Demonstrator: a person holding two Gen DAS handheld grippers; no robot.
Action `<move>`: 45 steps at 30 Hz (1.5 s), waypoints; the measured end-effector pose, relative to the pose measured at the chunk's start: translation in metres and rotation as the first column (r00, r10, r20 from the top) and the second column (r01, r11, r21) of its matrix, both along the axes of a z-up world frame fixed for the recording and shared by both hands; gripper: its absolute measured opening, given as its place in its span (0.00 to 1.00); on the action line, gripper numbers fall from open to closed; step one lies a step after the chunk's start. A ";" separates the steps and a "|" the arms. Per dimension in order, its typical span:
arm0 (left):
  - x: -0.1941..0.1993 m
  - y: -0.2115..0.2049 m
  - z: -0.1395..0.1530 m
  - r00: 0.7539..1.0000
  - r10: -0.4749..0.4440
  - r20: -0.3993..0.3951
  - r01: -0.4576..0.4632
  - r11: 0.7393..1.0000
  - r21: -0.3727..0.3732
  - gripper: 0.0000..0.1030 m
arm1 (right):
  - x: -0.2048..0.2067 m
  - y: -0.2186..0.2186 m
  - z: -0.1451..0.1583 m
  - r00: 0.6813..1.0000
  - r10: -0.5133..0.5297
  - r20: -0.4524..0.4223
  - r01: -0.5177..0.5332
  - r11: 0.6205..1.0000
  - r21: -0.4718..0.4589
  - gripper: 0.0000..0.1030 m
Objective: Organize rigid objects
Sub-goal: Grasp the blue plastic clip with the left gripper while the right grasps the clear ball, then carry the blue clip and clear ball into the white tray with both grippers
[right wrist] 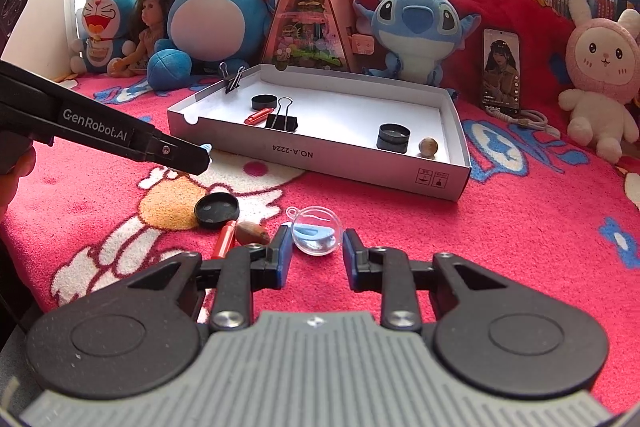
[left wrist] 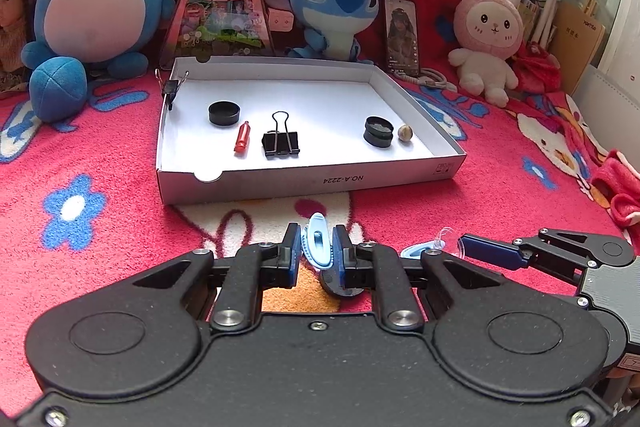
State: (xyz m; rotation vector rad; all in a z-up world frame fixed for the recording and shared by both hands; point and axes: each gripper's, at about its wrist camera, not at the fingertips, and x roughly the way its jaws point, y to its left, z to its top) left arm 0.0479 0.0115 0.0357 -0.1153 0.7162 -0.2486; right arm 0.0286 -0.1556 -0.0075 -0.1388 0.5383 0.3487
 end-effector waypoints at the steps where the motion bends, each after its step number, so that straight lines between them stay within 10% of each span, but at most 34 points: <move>1: 0.002 0.002 0.001 1.000 0.005 0.002 -0.005 1.000 -0.002 0.16 | 0.001 -0.001 0.001 1.000 -0.007 0.002 0.007 1.000 -0.002 0.32; 24: 0.113 0.050 0.037 0.992 0.125 -0.005 -0.125 0.989 -0.078 0.15 | 0.097 -0.030 0.058 0.988 -0.151 0.027 0.150 0.989 0.014 0.31; 45: 0.257 0.035 -0.009 0.958 0.179 -0.226 -0.191 0.981 -0.032 0.16 | 0.233 -0.019 0.032 0.948 -0.170 -0.271 0.176 0.984 -0.004 0.31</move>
